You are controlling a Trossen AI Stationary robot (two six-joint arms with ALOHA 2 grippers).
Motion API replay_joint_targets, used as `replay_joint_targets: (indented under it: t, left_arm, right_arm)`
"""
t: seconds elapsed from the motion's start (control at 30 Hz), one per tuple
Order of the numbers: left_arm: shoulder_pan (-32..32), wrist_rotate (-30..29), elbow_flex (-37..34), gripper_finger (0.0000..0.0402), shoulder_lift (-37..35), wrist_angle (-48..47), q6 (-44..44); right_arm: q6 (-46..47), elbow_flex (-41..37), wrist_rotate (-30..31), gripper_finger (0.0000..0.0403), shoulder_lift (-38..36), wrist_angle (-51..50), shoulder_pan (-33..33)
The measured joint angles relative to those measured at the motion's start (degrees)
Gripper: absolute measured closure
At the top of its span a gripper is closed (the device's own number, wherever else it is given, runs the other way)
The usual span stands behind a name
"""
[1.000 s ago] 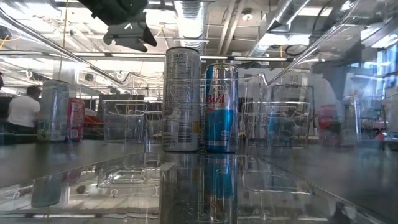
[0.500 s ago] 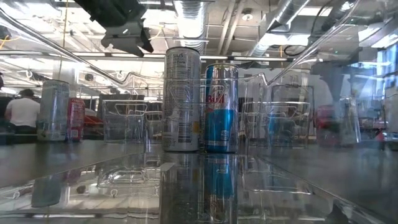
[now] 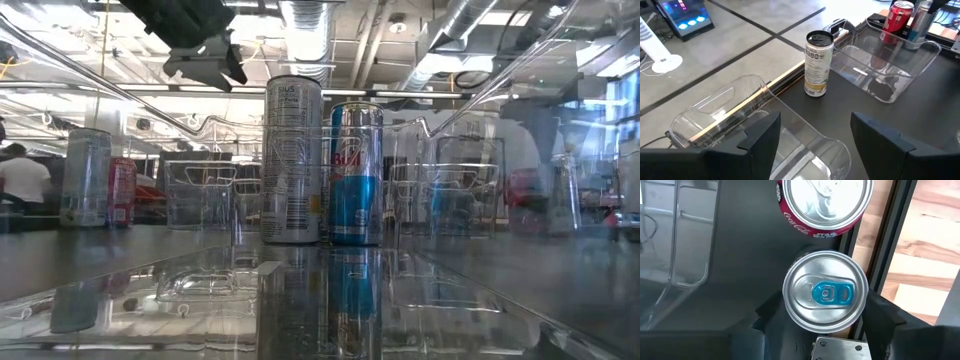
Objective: Sort soda cans
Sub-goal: Put the top right blue soda can into the top right transparent bin
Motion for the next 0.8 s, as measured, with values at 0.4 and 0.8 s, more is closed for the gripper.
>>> replay_joint_targets:
  t: [0.4,0.8]
  left_arm:
    - [-0.02,2.43,0.00,0.0164,0.00,0.07,-0.05]
    - [0.00,2.53,0.19,0.0164,0.00,1.48,1.44]
  right_arm:
    - [1.29,-0.13,0.06,0.0198,-9.05,-7.00,4.55]
    - [14.15,12.51,-2.46,0.0197,-11.67,-9.14,20.33]
